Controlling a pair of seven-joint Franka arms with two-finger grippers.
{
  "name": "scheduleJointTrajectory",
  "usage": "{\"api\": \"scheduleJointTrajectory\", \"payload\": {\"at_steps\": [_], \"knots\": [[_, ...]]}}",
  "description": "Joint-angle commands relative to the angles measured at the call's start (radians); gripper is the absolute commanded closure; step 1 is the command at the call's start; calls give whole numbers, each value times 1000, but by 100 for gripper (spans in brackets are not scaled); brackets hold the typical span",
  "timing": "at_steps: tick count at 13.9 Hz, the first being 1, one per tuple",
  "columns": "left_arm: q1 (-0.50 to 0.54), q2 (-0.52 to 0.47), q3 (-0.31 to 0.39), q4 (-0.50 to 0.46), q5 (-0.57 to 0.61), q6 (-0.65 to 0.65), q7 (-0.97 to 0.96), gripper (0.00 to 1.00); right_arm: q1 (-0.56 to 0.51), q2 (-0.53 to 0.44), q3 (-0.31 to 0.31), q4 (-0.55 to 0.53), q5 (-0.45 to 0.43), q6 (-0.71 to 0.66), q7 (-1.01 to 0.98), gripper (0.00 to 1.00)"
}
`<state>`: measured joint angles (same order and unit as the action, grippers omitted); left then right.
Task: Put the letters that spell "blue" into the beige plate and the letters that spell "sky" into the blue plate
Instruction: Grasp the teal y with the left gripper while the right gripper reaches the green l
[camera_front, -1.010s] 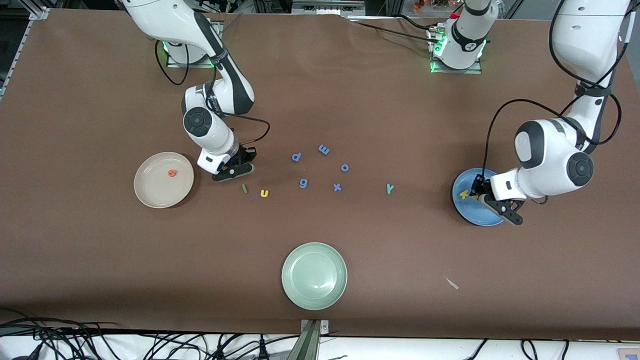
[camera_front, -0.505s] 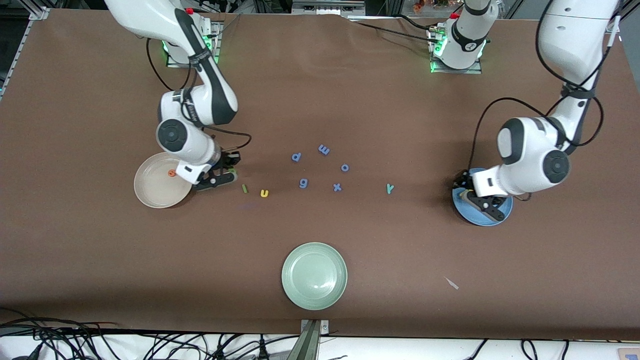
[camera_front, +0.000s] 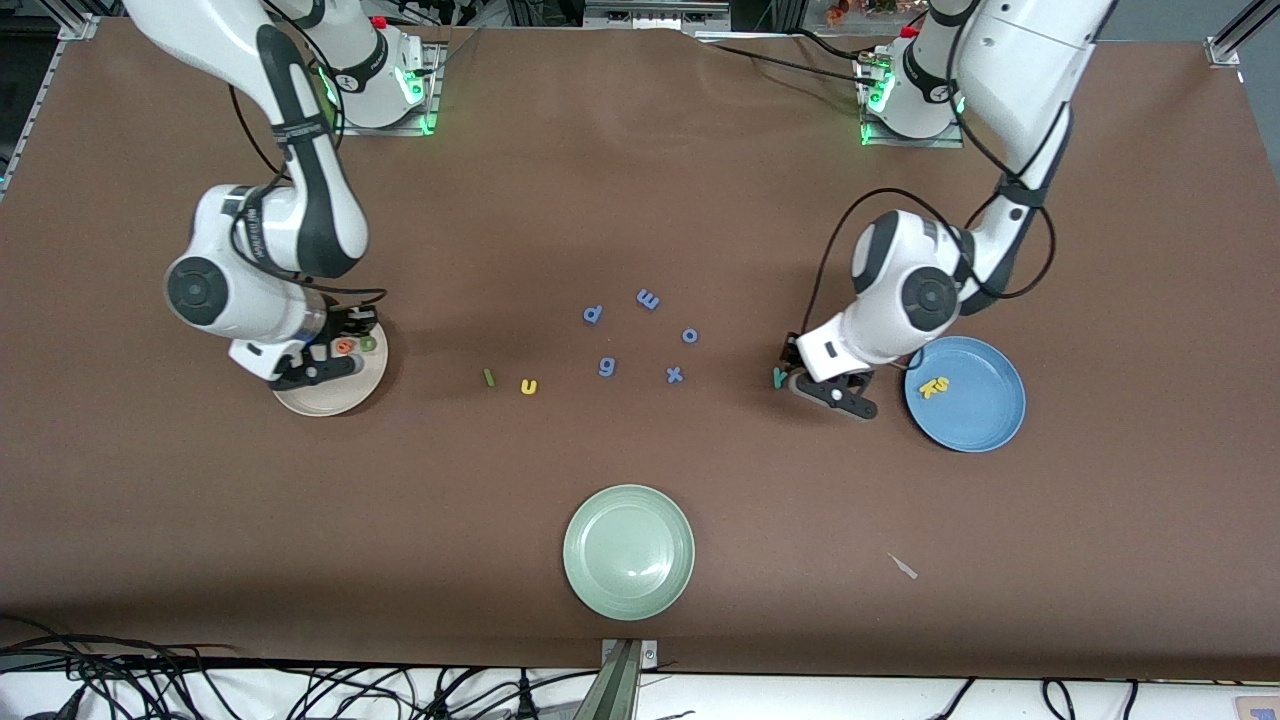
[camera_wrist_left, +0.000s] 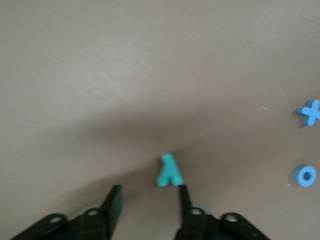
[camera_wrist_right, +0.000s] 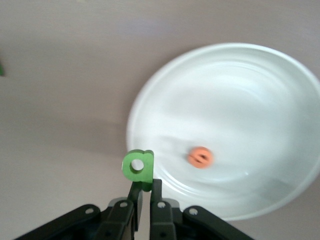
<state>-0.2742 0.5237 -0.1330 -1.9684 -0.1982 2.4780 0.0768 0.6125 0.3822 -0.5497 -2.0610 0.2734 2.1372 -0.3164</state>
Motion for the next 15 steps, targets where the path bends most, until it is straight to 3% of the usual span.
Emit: {"api": "scheduleJointTrajectory", "payload": {"at_steps": [1,2,3,5,7,11,15], "knots": [[1,28,4,8,0,24,-29,64,-2,21,-41,4,9,-19,-15,80],[-10,33,-11,8,-3,25,-37,64,-8,26,-41,4,12,-17,-12,32],[-11,38,-13,8,0,25,-55,64,-13,29,-42,5,12,-17,-13,0],[-13,48,-13,9,-1,25,-69,61,-7,29,-41,19,12,-19,-10,0],[-14,52,-13,9,-4,25,-69,52,3,32,-21,44,17,-10,5,0],[-26,74,-13,9,-3,61,-71,52,7,64,66,84,41,33,23,0],[-36,84,-13,9,0,78,-68,56,18,101,203,90,59,173,184,0]]}}
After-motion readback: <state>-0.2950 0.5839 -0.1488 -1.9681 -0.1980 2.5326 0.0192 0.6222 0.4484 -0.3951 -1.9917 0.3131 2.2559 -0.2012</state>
